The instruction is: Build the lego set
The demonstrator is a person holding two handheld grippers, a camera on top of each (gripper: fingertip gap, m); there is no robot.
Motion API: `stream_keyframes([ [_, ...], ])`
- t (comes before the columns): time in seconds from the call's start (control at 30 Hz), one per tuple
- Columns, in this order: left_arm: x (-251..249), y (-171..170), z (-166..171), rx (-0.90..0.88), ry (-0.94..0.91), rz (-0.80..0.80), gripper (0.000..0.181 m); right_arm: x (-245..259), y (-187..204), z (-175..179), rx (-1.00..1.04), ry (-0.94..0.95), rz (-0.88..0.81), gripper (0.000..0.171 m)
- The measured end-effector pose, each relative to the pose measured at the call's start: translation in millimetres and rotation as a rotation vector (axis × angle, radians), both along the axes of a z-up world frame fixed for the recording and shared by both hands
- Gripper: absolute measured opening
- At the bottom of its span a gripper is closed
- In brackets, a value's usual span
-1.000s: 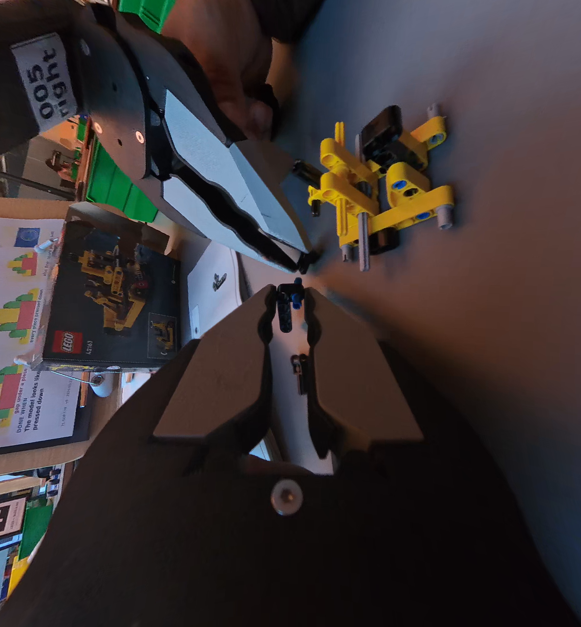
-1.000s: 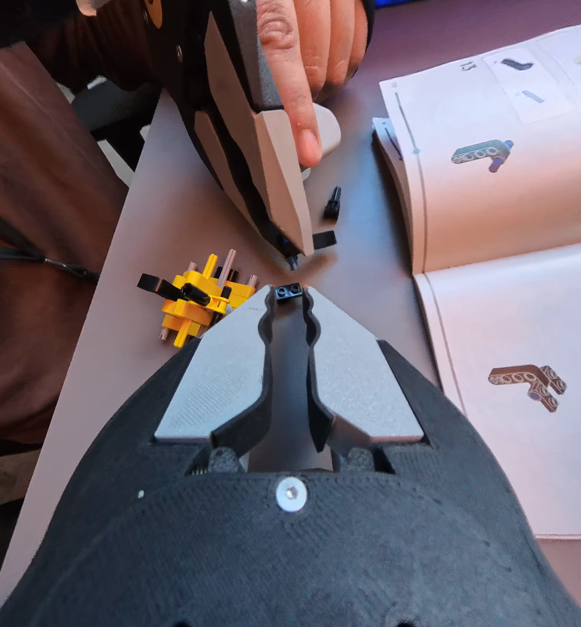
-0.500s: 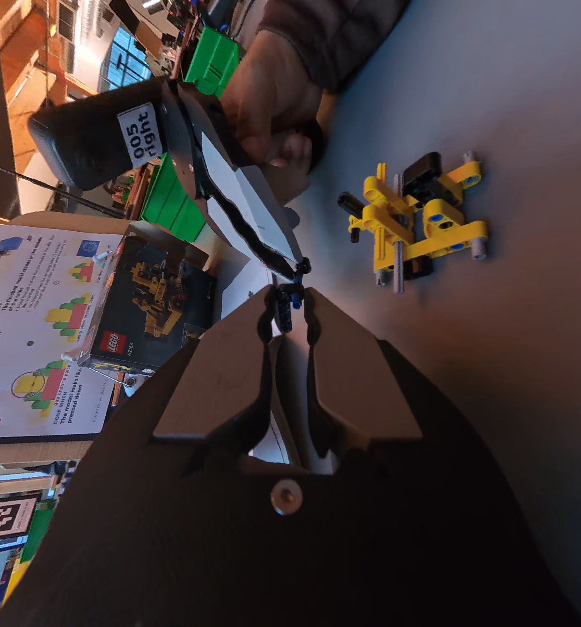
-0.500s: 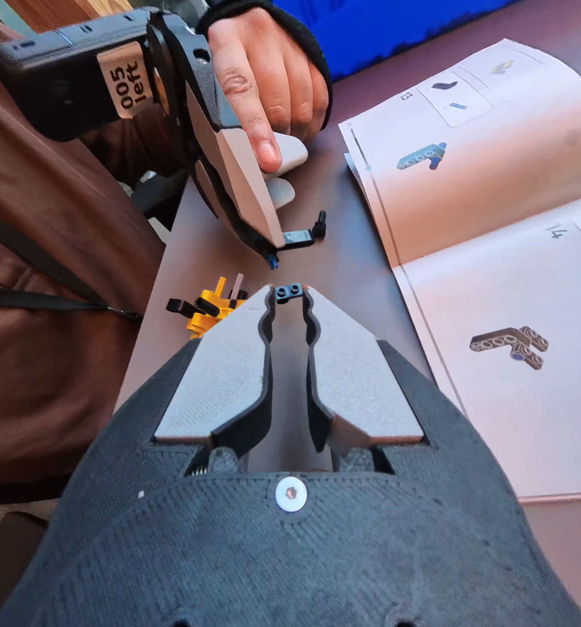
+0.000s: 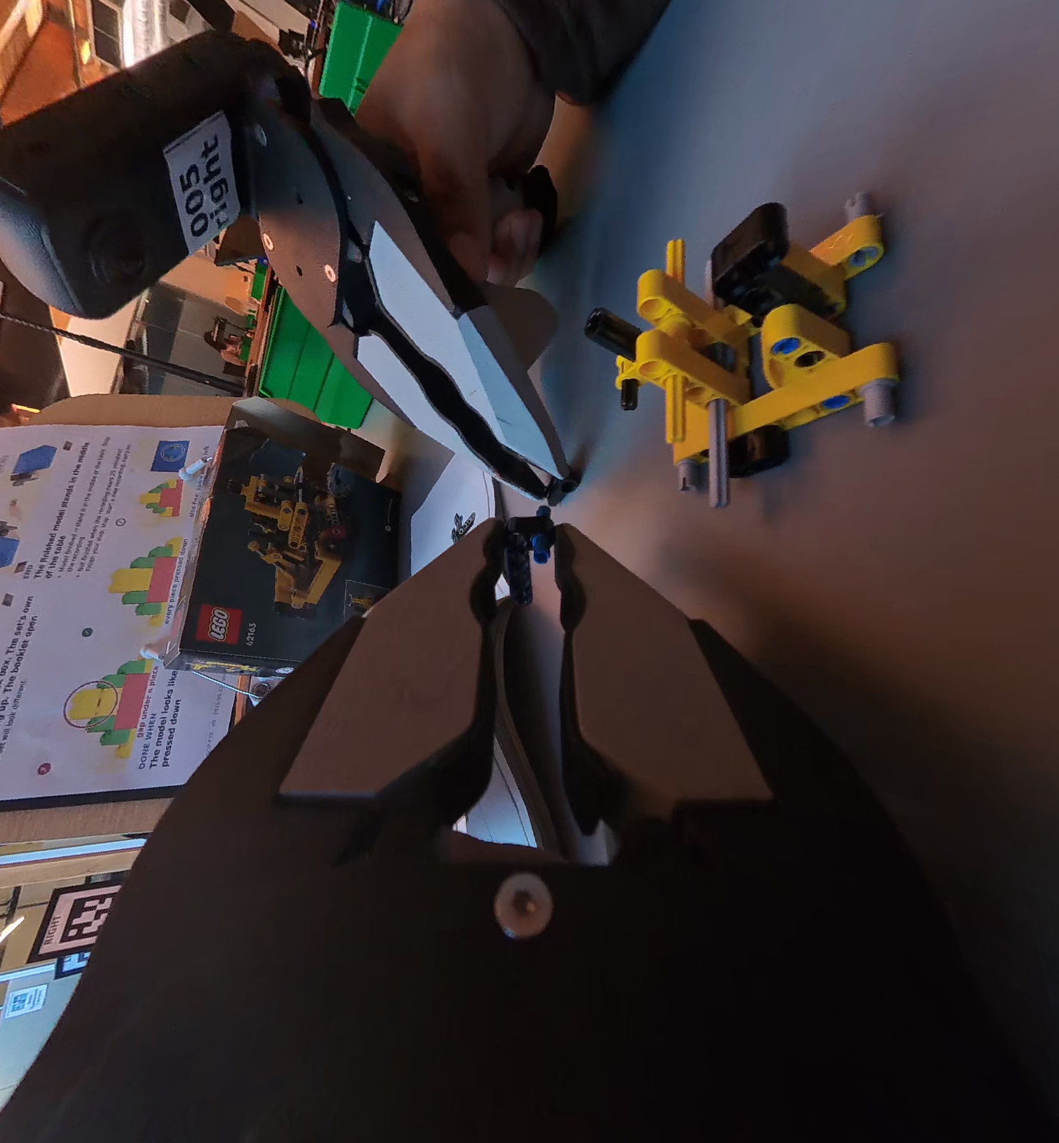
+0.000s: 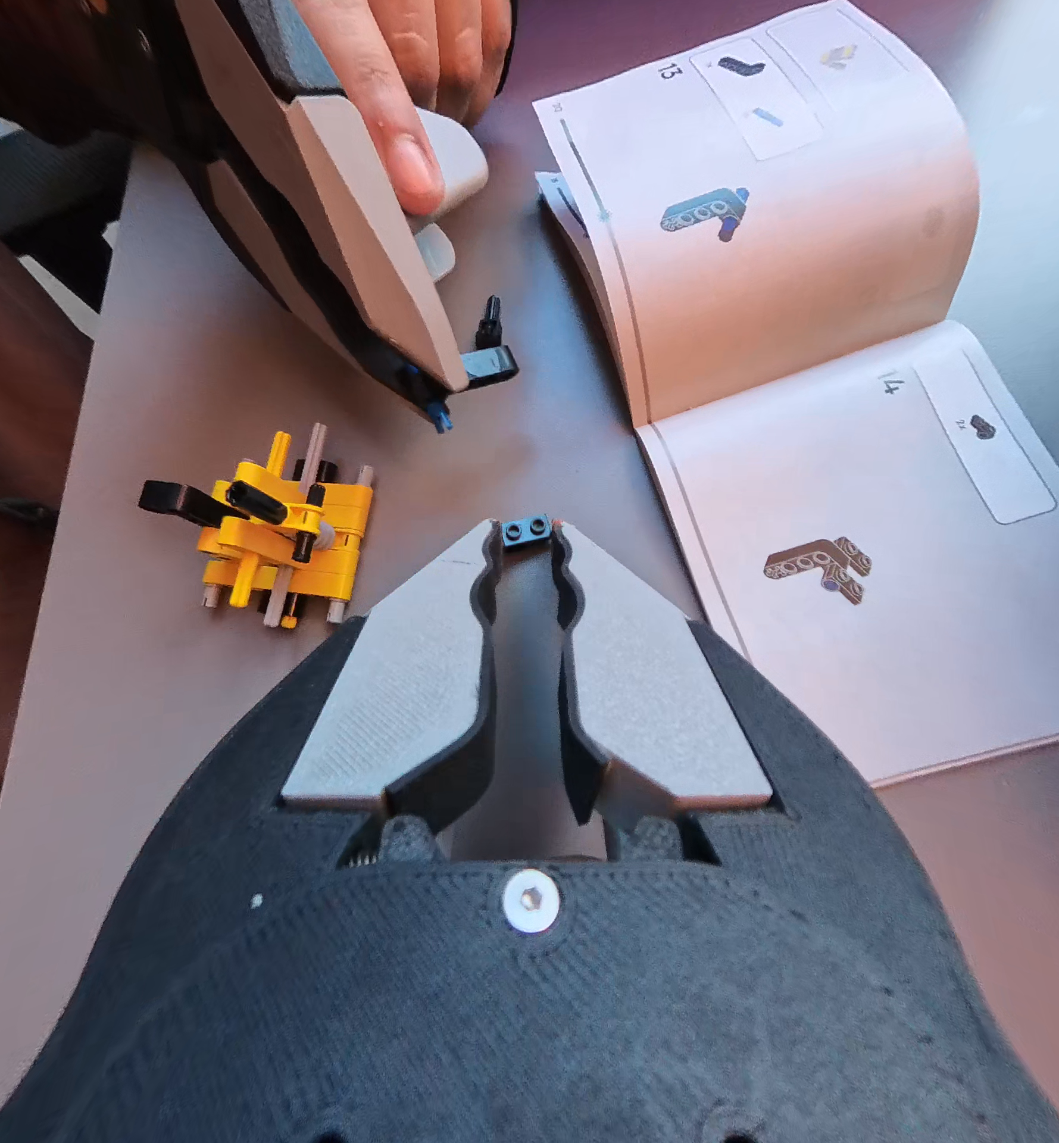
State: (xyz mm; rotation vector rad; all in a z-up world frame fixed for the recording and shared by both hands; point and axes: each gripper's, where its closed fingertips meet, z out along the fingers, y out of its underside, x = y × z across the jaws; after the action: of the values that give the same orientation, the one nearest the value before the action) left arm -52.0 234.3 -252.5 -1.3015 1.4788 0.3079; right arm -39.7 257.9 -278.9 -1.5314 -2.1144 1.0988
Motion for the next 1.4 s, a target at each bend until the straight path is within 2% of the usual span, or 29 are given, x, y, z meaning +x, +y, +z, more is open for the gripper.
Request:
stream_keyframes([
  [0.73, -0.3, -0.4, -3.0, -0.007, 0.01, -0.001, 0.013, 1.3, -4.4, -1.6, -0.003, 0.007, 0.027, 0.013],
  [0.87, 1.0, -0.4, 1.3, -0.033, -0.051, 0.002, 0.013, 1.8, -5.6, -1.6, -0.004, 0.007, 0.033, 0.013],
  [1.07, 3.4, -2.8, 16.4, -0.125, -0.255, -0.041, 0.013, 2.8, -8.0, -1.6, -0.003, 0.009, 0.046, 0.013],
  [1.4, 0.1, 1.5, 13.0, -0.108, -0.236, -0.02, 0.013, 3.0, -8.3, 0.1, -0.014, 0.015, 0.043, 0.013],
])
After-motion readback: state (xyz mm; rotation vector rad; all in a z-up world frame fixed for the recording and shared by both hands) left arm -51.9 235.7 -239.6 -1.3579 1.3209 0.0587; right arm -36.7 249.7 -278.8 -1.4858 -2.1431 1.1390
